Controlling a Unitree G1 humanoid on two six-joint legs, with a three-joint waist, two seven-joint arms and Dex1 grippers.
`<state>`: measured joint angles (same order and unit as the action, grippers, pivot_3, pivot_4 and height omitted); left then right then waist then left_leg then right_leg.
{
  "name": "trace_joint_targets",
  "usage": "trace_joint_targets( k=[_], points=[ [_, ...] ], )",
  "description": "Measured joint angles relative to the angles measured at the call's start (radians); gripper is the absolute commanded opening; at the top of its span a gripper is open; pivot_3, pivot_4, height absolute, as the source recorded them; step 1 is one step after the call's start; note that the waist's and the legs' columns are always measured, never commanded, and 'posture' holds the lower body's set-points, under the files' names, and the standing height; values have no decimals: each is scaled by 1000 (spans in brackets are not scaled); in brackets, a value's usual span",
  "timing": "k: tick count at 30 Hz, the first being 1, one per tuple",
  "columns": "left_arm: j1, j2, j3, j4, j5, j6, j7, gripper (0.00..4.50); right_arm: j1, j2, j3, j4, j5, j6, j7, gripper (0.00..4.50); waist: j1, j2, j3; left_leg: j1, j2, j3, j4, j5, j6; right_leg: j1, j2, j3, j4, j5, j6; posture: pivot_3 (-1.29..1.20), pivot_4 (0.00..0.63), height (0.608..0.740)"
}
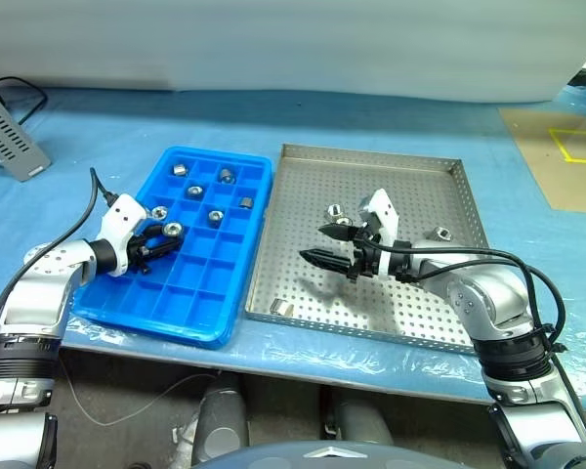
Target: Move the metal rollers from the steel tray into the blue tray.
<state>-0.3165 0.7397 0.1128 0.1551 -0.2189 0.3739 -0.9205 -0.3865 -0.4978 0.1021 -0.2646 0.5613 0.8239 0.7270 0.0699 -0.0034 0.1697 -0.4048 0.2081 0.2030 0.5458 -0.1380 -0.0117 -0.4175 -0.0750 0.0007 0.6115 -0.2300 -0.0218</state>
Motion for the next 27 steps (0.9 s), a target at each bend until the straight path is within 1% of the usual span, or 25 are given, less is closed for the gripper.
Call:
trace_joint_targets(
  k=[4,6,8,9,11,15,19,22,24,27],
  points=[
    [-9,0,-4,19,1,-10,-2,1737,19,6,21,41,-39,-34,-3,4159,0,0,0,0,0,0,1,0,0,0,0,0,1,0,0,-106,150,740],
    [-15,0,-5,29,3,-10,-2,1737,13,27,25,52,-49,-39,-7,4159,-1,0,0,1,0,0,1,1,-1,0,0,0,2,0,0,-108,150,740],
    [-26,-1,-16,34,6,-13,-2,2460,35,24,24,52,-54,-82,6,4159,0,-1,0,1,0,0,1,1,-1,0,0,0,3,0,0,-112,150,740],
    [-27,-1,-16,36,7,-16,-2,2654,63,15,22,52,-57,-105,18,4159,4,-2,-1,1,0,0,1,1,-1,1,0,-1,2,0,0,-114,150,740],
    [-35,2,-16,41,12,-18,-1,3303,134,-8,19,58,-71,-149,44,4159,8,-2,-1,0,0,0,1,0,0,2,0,-1,1,0,0,-116,150,740],
    [-63,6,-18,45,11,17,-11,3303,150,-11,18,70,-86,-191,61,4159,0,-2,-1,1,0,0,2,-1,1,1,0,0,3,0,0,-125,150,740],
    [-99,-1,-38,11,-12,44,-36,3303,149,-9,17,73,-90,-219,69,4159,0,-2,-1,1,0,0,2,0,1,1,0,-1,4,0,0,-135,150,740],
    [-156,-16,-38,-29,-41,70,-42,3303,150,-5,14,81,-90,-231,72,4159,1,-2,-1,1,0,0,2,0,1,1,0,-1,4,0,0,-143,150,740],
    [-217,-45,-44,-55,-67,75,-49,3303,147,5,-1,92,-88,-235,70,4159,1,-2,-1,0,-1,0,3,0,1,1,0,-1,4,0,0,-151,150,740],
    [-300,-115,-83,-48,-72,69,-52,3303,127,19,-35,95,-76,-235,58,4159,-1,-2,-1,0,-1,0,6,0,1,1,-1,0,6,0,0,-170,150,740]
  ],
)
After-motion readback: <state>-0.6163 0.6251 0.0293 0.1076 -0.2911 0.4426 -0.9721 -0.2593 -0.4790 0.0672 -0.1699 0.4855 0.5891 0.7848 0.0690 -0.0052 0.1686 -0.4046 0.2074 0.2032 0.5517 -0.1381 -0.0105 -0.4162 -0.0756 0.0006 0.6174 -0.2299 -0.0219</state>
